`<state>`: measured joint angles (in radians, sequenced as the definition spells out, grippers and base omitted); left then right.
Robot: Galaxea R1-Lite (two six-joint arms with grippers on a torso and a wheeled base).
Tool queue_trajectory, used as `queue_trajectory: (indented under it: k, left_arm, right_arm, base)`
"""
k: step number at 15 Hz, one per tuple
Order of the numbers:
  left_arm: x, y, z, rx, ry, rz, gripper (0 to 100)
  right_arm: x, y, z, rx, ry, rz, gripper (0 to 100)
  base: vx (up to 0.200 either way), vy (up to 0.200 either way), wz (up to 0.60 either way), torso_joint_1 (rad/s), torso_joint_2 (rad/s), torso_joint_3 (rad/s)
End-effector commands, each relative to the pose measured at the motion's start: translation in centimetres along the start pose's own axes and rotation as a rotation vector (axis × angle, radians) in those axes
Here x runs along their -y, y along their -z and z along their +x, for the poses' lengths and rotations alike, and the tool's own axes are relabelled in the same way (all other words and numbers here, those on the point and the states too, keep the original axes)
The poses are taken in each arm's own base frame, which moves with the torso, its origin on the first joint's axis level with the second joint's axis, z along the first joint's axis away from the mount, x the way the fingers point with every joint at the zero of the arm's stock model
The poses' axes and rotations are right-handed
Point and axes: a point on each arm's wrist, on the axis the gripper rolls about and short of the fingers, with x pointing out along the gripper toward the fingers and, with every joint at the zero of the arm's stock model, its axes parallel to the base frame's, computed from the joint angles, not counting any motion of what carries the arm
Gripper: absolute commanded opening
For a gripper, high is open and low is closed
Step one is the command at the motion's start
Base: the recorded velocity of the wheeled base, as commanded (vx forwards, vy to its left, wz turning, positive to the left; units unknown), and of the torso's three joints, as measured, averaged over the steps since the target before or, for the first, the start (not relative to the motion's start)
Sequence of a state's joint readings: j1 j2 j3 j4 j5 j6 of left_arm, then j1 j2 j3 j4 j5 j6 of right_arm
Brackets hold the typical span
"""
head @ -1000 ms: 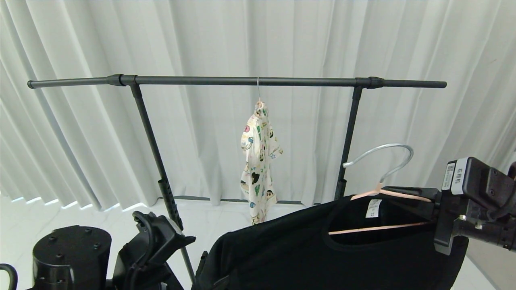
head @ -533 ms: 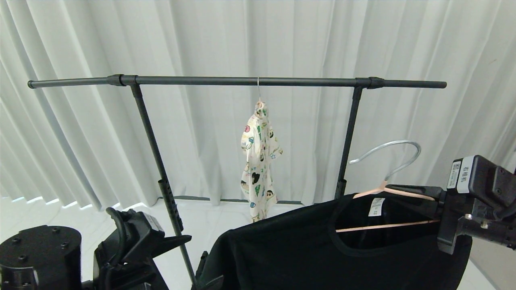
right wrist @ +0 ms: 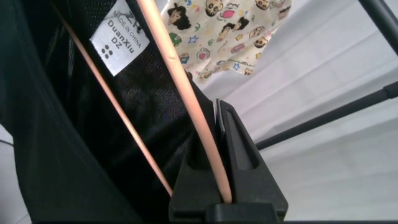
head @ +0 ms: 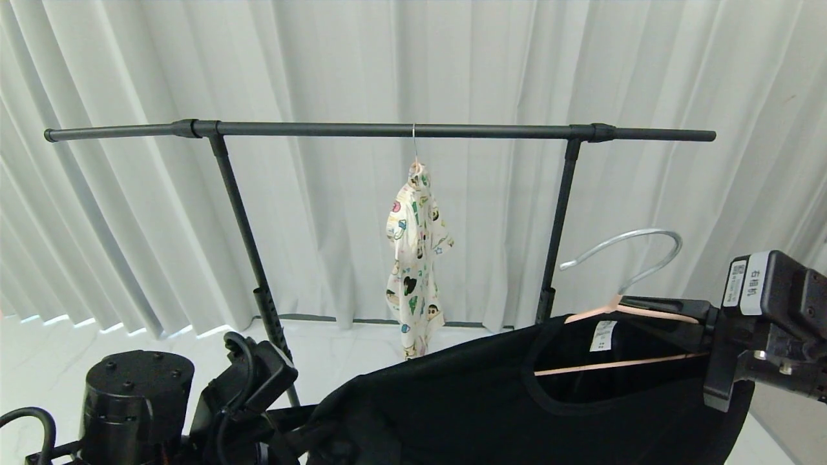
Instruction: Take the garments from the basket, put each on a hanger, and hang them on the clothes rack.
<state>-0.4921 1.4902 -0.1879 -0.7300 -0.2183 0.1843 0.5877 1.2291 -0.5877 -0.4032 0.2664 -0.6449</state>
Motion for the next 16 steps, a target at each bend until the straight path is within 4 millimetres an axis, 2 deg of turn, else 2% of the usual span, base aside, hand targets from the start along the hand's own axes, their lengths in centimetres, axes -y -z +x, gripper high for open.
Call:
queue_trajectory:
  k: [1, 4, 5, 9, 10, 15, 16]
  left_arm:
    - [-0.9, 0.6, 0.4, -0.039, -0.043, -0.032, 0]
    - [-4.1, 1.1, -0.9, -0.018, -0.218, -0.124, 0]
    - [-4.5, 1.4, -1.2, -0.023, -0.244, -0.142, 0]
    - [-3.1, 0.8, -0.7, -0.018, -0.216, -0.079, 0]
    - [-2.6, 0.7, -0.5, -0.023, -0.217, -0.063, 100]
    - [-3.2, -0.1, -1.1, 0.035, -0.267, -0.073, 100]
    - [-3.7, -1.6, -1.7, 0.140, -0.304, -0.115, 100]
  right_arm:
    - [0.0, 0.0, -0.1, 0.000, 0.003, 0.000, 0]
    - [0.2, 0.2, -0.1, -0.031, 0.050, 0.034, 0]
    - [0.3, 0.1, -0.1, -0.032, 0.057, 0.049, 0]
    - [0.4, 0.0, -0.1, -0.032, 0.071, 0.069, 0]
    - [0.4, 0.0, -0.2, -0.038, 0.083, 0.079, 0]
    - [0.6, -0.1, -0.6, -0.063, 0.157, 0.150, 0]
    - [0.7, 0.0, -0.7, -0.076, 0.187, 0.189, 0]
  base:
    - [0.000, 0.000, 0.00, 0.000, 0.00, 0.000]
    - [0.000, 0.000, 0.00, 0.000, 0.00, 0.000]
    - [0.000, 0.000, 0.00, 0.000, 0.00, 0.000]
    - [0.000, 0.000, 0.00, 0.000, 0.00, 0.000]
    - [0.000, 0.000, 0.00, 0.000, 0.00, 0.000]
    - [0.000, 0.000, 0.00, 0.000, 0.00, 0.000]
    - [0.000, 0.000, 0.00, 0.000, 0.00, 0.000]
